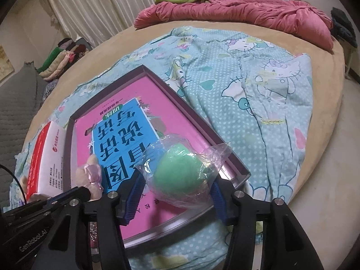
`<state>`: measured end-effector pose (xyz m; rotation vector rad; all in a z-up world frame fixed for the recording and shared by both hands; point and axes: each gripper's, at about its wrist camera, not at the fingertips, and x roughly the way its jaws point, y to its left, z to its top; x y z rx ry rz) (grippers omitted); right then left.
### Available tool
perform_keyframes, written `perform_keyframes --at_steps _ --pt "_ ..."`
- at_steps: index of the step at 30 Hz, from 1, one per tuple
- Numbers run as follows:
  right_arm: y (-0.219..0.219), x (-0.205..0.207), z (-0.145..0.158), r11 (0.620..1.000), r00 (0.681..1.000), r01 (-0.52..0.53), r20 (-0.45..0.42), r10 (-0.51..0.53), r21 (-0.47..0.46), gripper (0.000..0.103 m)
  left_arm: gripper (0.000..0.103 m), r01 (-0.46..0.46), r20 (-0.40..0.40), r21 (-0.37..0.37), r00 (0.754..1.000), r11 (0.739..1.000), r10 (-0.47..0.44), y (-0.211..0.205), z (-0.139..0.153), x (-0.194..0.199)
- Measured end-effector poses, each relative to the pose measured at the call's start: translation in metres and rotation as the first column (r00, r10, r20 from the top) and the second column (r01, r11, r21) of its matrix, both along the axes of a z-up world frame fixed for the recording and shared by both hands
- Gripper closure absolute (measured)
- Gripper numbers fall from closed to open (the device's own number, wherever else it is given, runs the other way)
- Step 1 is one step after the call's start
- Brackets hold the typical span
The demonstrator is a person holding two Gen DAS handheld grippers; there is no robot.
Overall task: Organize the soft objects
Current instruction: 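Carry the bunny over the pink book with left while right carries the egg alongside, then open left gripper onto the pink book while right releases the egg into the tray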
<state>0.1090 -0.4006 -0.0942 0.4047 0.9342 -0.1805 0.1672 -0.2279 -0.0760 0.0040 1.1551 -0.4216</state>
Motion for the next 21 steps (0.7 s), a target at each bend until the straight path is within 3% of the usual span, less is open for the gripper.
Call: perform_keyframes --at_steps 6,8,12,21 --pt "-0.002 -0.002 0.003 1.000 1.000 0.007 0.013 -0.007 0.006 0.040 0.091 0.002 -0.015 -0.015 1.000 1.000 -0.003 -0.002 -0.001 0.002" --pt "-0.006 -0.005 0.005 1.000 0.999 0.022 0.024 -0.023 0.012 0.036 0.084 0.004 -0.022 -0.024 1.000 1.000 -0.004 -0.002 -0.001 0.002" --pt "-0.012 -0.009 0.009 0.999 0.998 0.043 0.040 -0.044 0.022 0.036 0.055 0.003 -0.026 -0.035 1.000 0.999 -0.004 -0.002 0.000 0.000" --pt "-0.016 -0.013 0.013 0.998 0.997 0.059 0.048 -0.060 0.019 0.036 0.045 -0.005 -0.036 -0.031 0.999 1.000 0.004 0.004 0.001 -0.004"
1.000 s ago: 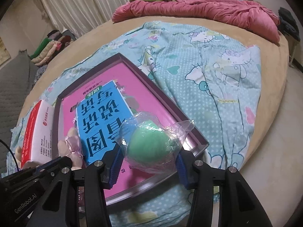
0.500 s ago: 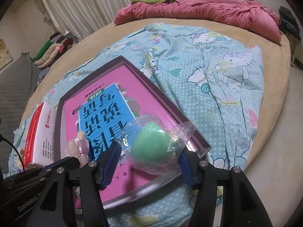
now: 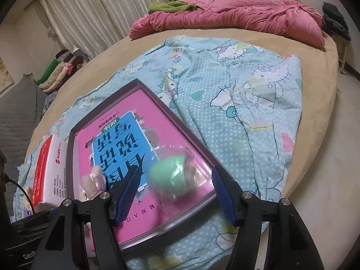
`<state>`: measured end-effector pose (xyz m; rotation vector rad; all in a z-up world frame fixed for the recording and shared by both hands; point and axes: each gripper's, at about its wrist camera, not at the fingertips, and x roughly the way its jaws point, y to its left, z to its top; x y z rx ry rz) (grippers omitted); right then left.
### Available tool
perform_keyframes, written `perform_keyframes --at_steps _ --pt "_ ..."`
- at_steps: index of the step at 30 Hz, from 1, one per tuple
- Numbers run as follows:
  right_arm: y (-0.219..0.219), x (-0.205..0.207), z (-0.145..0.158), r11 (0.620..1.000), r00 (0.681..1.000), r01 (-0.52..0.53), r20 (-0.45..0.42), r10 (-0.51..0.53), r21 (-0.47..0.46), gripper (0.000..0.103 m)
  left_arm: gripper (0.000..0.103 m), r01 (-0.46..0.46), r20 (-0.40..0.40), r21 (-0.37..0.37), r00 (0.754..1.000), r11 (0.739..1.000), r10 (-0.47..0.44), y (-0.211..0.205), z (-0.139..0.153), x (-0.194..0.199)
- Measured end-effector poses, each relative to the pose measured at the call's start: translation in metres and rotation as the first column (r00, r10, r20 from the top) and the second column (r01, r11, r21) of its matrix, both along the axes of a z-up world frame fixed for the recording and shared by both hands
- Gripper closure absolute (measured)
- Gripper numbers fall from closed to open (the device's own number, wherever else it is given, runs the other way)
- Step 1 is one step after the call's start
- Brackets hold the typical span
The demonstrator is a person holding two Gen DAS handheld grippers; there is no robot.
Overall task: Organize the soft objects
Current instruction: 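Open left gripper onto the pink book while right releases the egg into the tray, then withdraw both grippers from the tray back toward the pile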
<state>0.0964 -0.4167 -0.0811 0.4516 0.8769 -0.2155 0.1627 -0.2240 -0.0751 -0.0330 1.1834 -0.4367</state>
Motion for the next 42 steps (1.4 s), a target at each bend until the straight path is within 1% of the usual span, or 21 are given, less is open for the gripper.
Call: perform_keyframes --at_steps 1,2,3,8,12,18,20,23,28,32,38,42 --pt "0.000 0.000 0.001 1.000 1.000 0.001 0.001 -0.001 0.001 0.034 0.043 0.002 0.000 -0.003 1.000 1.000 -0.002 0.001 0.001 -0.001" --pt "-0.001 -0.001 0.001 1.000 1.000 0.002 0.003 -0.002 0.002 0.029 0.043 0.002 -0.001 -0.006 1.000 1.000 -0.002 0.002 0.002 -0.001" --pt "-0.001 -0.001 0.002 1.000 1.000 0.005 0.005 -0.005 0.001 0.028 0.041 0.001 0.000 -0.007 1.000 1.000 -0.001 0.003 0.003 -0.002" --pt "-0.001 -0.004 0.004 1.000 1.000 0.010 0.005 -0.010 0.000 0.028 0.037 -0.002 0.010 -0.018 1.000 1.000 0.002 0.008 0.011 -0.008" --pt "-0.001 -0.008 0.007 1.000 1.000 0.013 0.007 -0.013 -0.006 0.027 0.029 -0.002 0.035 -0.019 0.999 1.000 0.003 0.011 0.022 -0.016" --pt "0.001 -0.014 0.013 1.000 1.000 0.017 0.012 -0.016 -0.012 0.026 0.023 -0.021 0.061 -0.019 0.998 1.000 0.022 0.019 0.039 -0.029" --pt "0.004 -0.016 0.017 1.000 1.000 0.010 0.013 -0.010 -0.021 0.026 0.023 -0.033 0.085 -0.014 0.996 0.999 0.034 0.024 0.048 -0.035" --pt "0.008 -0.020 0.022 1.000 1.000 0.001 0.019 0.000 -0.030 0.025 0.019 -0.043 0.115 -0.001 0.992 0.999 0.043 0.030 0.057 -0.042" --pt "0.016 -0.022 0.030 0.999 0.999 -0.015 0.028 0.016 -0.045 0.025 0.018 -0.065 0.143 0.018 0.988 0.998 0.062 0.040 0.068 -0.051" --pt "0.022 -0.025 0.036 0.998 0.999 -0.026 0.034 0.027 -0.053 0.025 0.018 -0.091 0.180 0.064 0.981 0.994 0.079 0.049 0.073 -0.060" --pt "0.035 -0.029 0.046 0.997 0.998 -0.051 0.045 0.054 -0.065 0.024 0.018 -0.124 0.190 0.071 0.976 0.990 0.109 0.065 0.076 -0.069" --pt "0.043 -0.032 0.054 0.994 0.996 -0.066 0.058 0.071 -0.087 0.024 0.018 -0.136 0.194 0.064 0.973 0.989 0.121 0.074 0.079 -0.074"
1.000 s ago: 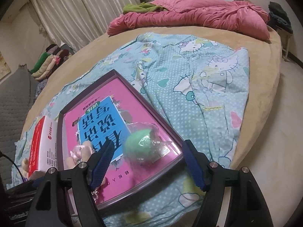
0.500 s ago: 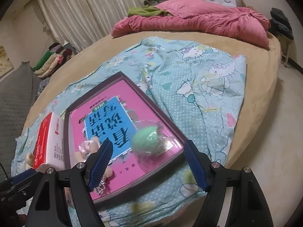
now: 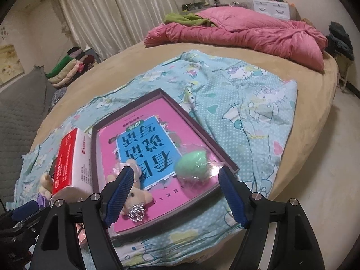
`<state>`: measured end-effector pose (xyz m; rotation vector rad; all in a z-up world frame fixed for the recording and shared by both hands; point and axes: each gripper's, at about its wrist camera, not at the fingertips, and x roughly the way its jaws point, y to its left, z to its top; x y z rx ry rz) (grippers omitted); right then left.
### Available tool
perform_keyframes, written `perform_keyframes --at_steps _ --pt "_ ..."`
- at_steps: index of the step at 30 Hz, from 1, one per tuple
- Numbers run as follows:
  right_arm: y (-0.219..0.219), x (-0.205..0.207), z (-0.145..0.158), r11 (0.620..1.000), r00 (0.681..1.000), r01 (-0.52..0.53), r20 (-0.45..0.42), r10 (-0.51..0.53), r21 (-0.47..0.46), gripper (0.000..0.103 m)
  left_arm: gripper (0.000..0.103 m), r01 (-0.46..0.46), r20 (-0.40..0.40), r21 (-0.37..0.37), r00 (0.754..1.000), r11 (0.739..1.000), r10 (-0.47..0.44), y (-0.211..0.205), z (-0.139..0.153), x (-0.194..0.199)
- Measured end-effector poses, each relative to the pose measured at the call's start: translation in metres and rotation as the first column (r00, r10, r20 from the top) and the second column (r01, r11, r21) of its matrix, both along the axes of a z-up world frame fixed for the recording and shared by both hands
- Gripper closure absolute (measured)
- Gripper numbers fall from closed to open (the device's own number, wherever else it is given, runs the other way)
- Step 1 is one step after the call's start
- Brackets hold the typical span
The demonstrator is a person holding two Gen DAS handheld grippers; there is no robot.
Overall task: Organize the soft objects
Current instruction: 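Withdraw both grippers from the tray back toward the pile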
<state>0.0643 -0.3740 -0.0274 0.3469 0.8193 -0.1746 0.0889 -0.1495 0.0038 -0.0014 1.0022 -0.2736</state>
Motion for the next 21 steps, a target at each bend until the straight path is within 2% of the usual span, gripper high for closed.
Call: perform_keyframes --at_steps 21 --pt "0.051 -0.014 0.043 0.991 0.992 -0.112 0.045 0.116 -0.075 0.024 0.017 -0.055 0.023 0.006 0.998 0.998 0.055 0.039 0.014 -0.023"
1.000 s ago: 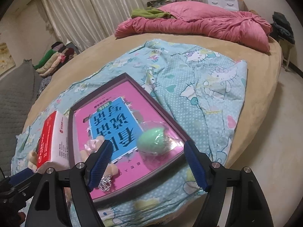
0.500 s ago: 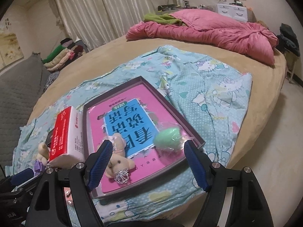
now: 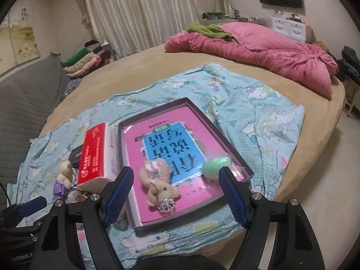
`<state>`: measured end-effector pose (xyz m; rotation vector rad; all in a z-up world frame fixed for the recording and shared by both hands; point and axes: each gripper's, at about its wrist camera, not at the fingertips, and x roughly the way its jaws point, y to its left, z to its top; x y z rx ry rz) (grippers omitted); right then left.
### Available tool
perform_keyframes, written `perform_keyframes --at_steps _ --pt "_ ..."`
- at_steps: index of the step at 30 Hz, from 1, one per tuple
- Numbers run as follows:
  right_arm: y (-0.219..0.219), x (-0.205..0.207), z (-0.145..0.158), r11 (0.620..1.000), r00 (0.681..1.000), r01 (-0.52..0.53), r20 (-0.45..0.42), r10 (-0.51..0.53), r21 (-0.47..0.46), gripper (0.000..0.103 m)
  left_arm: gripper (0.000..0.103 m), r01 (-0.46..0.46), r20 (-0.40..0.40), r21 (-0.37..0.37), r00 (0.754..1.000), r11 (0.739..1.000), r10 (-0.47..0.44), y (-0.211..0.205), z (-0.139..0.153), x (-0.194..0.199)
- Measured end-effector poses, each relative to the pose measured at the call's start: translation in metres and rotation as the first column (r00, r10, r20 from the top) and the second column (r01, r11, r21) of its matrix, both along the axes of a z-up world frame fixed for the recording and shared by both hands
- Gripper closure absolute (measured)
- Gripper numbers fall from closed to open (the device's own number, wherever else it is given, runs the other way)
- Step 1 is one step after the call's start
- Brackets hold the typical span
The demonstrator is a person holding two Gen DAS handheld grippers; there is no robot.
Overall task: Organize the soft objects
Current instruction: 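Withdraw both grippers from the tray back toward the pile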
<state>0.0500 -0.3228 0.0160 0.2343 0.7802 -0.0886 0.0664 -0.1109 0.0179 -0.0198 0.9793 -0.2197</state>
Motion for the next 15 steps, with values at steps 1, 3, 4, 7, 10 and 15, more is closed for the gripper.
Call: perform_keyframes --at_steps 1,3,4,7,10,15 --pt "0.002 -0.001 0.002 1.000 1.000 -0.006 0.003 0.006 -0.001 0.024 0.017 -0.004 0.005 0.002 1.000 1.000 0.004 0.003 0.001 -0.001" --pt "0.009 -0.002 0.006 1.000 1.000 -0.022 0.012 0.022 -0.009 0.024 0.017 -0.012 0.007 0.000 1.000 1.000 0.012 0.010 0.003 -0.003" --pt "0.013 -0.002 0.008 0.999 0.999 -0.030 0.015 0.030 -0.014 0.024 0.017 -0.017 0.006 -0.001 1.000 1.000 0.017 0.013 0.004 -0.003" --pt "0.023 -0.003 0.012 0.998 0.998 -0.057 0.022 0.057 -0.025 0.024 0.017 -0.028 0.015 0.002 1.000 1.000 0.028 0.021 0.007 -0.005" --pt "0.031 -0.003 0.014 0.997 0.997 -0.076 0.021 0.077 -0.026 0.024 0.017 -0.047 0.024 0.005 0.999 0.999 0.047 0.030 0.009 -0.007" --pt "0.040 -0.004 0.016 0.995 0.995 -0.103 0.012 0.103 -0.017 0.024 0.017 -0.078 0.023 -0.009 0.997 0.997 0.078 0.049 0.011 -0.009"
